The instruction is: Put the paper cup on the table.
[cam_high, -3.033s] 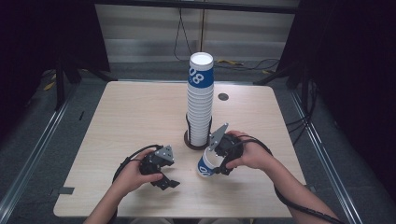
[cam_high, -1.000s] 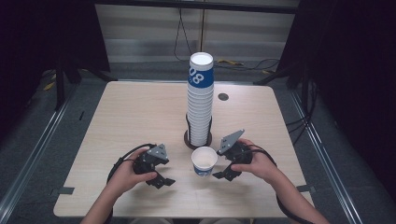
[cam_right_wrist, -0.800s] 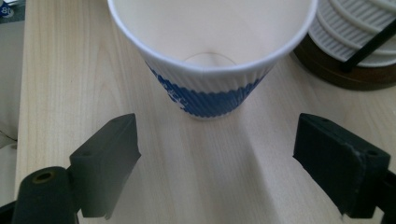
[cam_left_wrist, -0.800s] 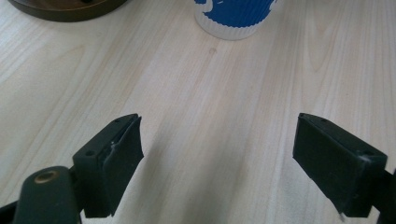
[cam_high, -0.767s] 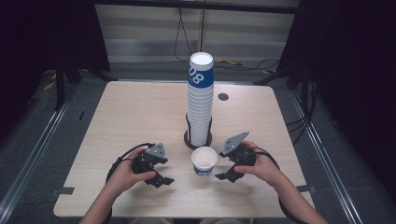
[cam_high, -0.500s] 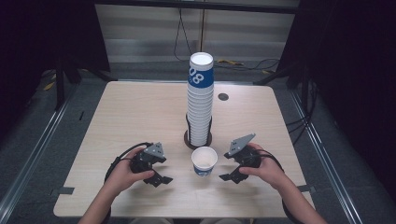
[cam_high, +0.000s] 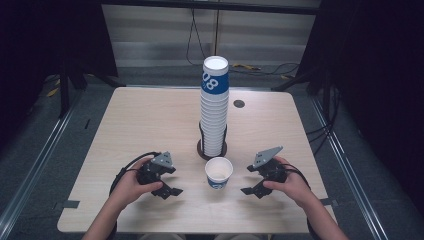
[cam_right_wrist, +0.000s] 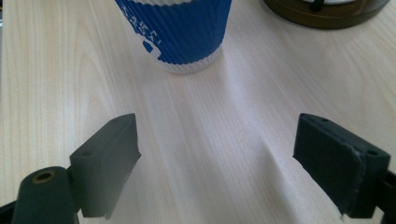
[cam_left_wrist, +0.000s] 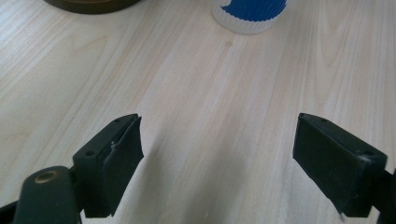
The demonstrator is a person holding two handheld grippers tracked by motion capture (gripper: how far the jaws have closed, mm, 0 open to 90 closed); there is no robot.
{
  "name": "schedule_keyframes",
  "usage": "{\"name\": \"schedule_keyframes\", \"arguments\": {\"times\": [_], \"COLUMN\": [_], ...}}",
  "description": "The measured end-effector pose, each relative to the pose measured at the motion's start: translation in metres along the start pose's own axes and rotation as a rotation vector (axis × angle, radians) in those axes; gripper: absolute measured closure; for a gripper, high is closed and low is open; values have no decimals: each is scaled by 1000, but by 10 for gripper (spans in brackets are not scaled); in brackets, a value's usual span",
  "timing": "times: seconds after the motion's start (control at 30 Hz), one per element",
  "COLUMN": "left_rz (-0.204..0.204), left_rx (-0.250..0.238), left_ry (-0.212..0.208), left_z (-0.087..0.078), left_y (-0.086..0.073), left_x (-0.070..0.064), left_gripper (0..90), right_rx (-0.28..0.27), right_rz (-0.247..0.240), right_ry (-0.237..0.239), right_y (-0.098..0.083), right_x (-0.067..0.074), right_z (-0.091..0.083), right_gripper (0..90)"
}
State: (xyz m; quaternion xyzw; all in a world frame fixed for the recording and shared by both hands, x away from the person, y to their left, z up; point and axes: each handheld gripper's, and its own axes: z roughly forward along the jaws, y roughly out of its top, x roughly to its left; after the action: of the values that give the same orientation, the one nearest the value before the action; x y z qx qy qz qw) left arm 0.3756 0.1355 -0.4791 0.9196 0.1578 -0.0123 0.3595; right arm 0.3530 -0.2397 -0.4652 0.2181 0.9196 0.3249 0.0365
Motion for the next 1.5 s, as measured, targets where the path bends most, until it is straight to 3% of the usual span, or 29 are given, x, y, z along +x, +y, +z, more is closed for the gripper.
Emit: {"name": "schedule_keyframes", "arguments": {"times": [0.23,0.43,0.5,0.63,0.8,1.13,1.37,1.5], "left_rz": [7,-23,-20,-5,-25,-48,-40,-40], "left_rx": [2,3,-9,13,11,-7,-5,-3], "left_ry": [1,7,7,22,22,44,61,72], "left_z": [-3,-4,-4,-5,-6,-10,-14,-15], "left_y": [-3,-7,-8,-11,-17,-30,-38,-43], "left_x": [4,5,6,8,11,20,27,29], "left_gripper": [156,156,156,156,156,156,156,156], "right_rx": [-17,-19,-26,-25,-30,-37,-45,-47], "right_rz": [35,54,59,74,91,98,111,94], "right_ry": [-15,-27,-30,-40,-54,-80,-96,-113], "right_y": [-11,-22,-25,-31,-39,-50,-55,-56], "right_x": [-2,-3,-4,-4,-5,-6,-6,-6], "right_z": [-4,-4,-5,-6,-7,-9,-9,-9], "right_gripper": [134,134,134,134,134,134,133,132]}}
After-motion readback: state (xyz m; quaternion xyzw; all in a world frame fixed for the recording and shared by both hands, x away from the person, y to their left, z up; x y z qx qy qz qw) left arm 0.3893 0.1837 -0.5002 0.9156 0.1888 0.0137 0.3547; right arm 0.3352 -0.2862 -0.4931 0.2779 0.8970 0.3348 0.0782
